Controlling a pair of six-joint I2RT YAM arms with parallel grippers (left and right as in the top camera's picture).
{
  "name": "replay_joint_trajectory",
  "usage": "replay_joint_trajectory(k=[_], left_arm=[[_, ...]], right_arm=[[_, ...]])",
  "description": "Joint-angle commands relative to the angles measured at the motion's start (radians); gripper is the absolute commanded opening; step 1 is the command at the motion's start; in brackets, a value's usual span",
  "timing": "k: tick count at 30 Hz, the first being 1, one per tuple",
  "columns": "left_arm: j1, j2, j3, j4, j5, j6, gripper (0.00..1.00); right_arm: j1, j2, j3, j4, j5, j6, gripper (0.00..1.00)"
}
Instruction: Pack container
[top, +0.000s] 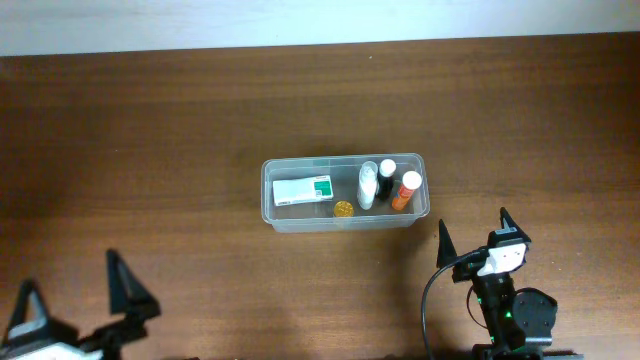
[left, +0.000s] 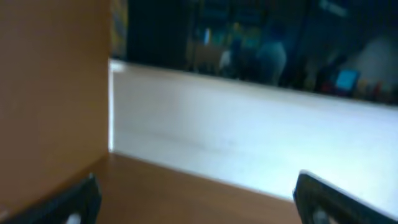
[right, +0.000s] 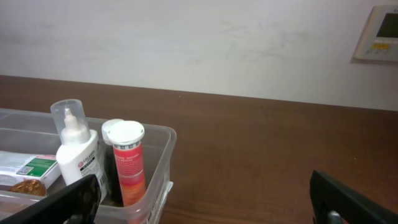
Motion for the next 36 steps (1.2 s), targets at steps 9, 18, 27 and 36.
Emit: replay_joint_trajectory(k=[9,18,27,36], left_arm=[[-0.019,-0.150,-0.612,0.621,0.174,-0.005,0.99],[-0.103,-0.150,-0.718,0.705,0.174,-0.005,0.99],[-0.115,-0.150,-0.834,0.856,0.175,-0.005,0.99],[-0.115,-0.150,-0.867,0.824,0.177,-0.005,0.99]], right_arm=[[-0.008,-0.010,-0.005,-0.006,-0.016,0.008,0.98],[-0.008,-0.010,-0.005,-0.006,-0.016,0.008,0.98],[-0.008,-0.010,-0.005,-0.006,-0.016,0.008,0.98],[-0.008,-0.010,-0.005,-0.006,-0.016,0.008,0.98]])
